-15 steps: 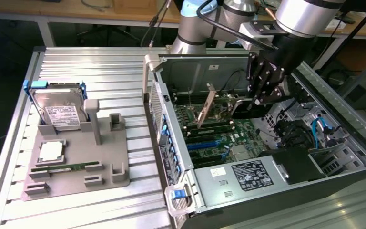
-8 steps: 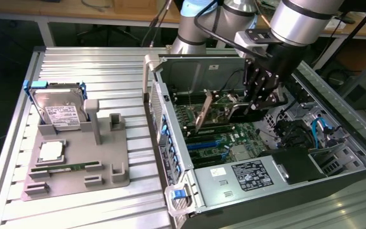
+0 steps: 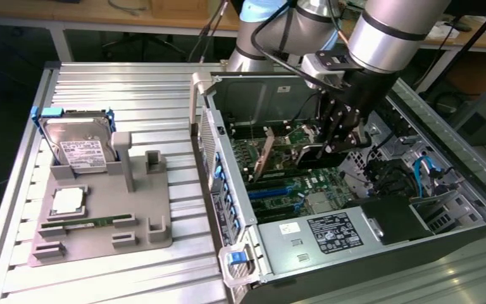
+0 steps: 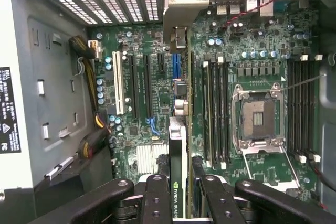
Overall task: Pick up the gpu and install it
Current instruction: 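Insert the gpu into the slot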
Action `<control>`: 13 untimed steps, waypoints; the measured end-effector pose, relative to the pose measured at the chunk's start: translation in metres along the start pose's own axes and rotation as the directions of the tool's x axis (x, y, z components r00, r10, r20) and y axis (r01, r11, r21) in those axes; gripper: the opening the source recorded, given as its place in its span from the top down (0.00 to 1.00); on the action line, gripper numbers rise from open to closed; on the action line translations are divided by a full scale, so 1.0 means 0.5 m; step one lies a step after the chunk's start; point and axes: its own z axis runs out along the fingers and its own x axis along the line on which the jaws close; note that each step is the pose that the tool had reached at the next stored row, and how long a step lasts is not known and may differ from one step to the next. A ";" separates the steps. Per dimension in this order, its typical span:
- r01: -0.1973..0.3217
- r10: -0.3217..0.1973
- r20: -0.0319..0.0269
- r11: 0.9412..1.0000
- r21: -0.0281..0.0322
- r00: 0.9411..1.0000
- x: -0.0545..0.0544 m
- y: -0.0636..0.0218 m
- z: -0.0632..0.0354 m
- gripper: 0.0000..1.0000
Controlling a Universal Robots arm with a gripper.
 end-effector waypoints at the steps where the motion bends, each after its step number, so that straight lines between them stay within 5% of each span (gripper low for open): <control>1: 0.001 -0.001 0.000 1.000 0.000 1.000 0.000 0.002 0.004 0.73; 13: 0.012 -0.012 0.000 1.000 0.000 1.000 0.001 0.019 0.049 0.73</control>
